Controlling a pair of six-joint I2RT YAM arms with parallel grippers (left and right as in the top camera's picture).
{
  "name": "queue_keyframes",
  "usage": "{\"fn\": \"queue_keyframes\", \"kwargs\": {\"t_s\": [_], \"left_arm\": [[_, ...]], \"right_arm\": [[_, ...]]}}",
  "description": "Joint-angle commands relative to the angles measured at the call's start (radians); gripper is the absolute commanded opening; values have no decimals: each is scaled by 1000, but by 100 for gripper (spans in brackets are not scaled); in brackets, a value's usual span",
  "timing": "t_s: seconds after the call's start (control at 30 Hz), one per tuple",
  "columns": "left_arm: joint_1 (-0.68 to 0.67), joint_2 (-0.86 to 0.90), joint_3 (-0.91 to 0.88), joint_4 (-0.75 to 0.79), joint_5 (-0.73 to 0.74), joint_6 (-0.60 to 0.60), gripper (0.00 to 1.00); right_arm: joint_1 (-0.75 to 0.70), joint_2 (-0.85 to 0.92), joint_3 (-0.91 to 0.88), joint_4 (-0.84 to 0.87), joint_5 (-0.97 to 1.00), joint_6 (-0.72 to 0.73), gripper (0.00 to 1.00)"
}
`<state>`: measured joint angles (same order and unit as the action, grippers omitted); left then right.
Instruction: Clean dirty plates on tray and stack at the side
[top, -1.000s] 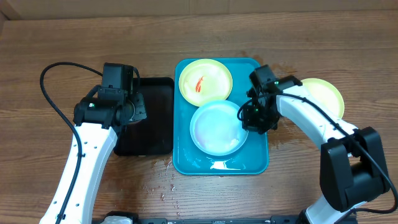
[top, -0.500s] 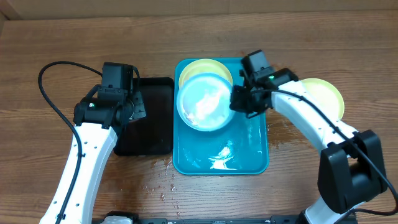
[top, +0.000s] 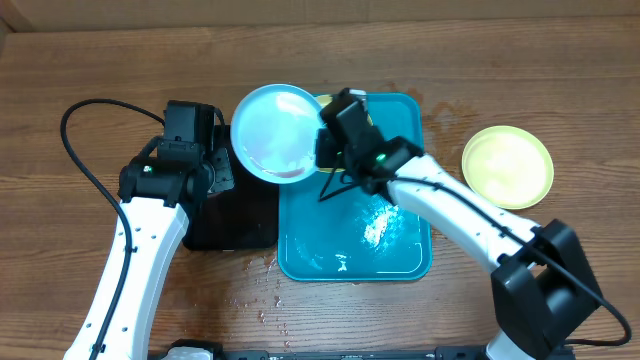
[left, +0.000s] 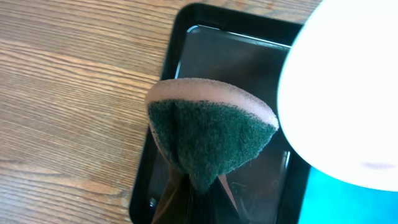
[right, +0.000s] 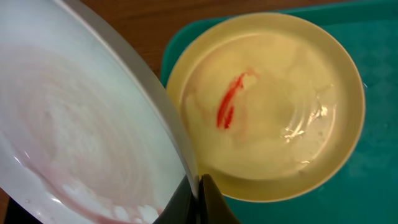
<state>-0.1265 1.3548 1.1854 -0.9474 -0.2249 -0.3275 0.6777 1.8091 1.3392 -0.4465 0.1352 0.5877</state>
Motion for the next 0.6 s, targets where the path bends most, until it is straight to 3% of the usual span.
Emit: {"fn": "queue_keyframes", "kwargs": {"t_s": [0.0, 0.2, 0.57], "left_arm": [[2, -2, 13, 2, -71, -40, 4], [2, -2, 12, 1, -71, -40, 4], [3, -2, 12, -10, -71, -40, 4]], "right_arm": [[56, -28, 27, 47, 196, 6, 4], [139, -28, 27, 178, 393, -150, 4], [238, -28, 27, 493, 608, -633, 4]]}}
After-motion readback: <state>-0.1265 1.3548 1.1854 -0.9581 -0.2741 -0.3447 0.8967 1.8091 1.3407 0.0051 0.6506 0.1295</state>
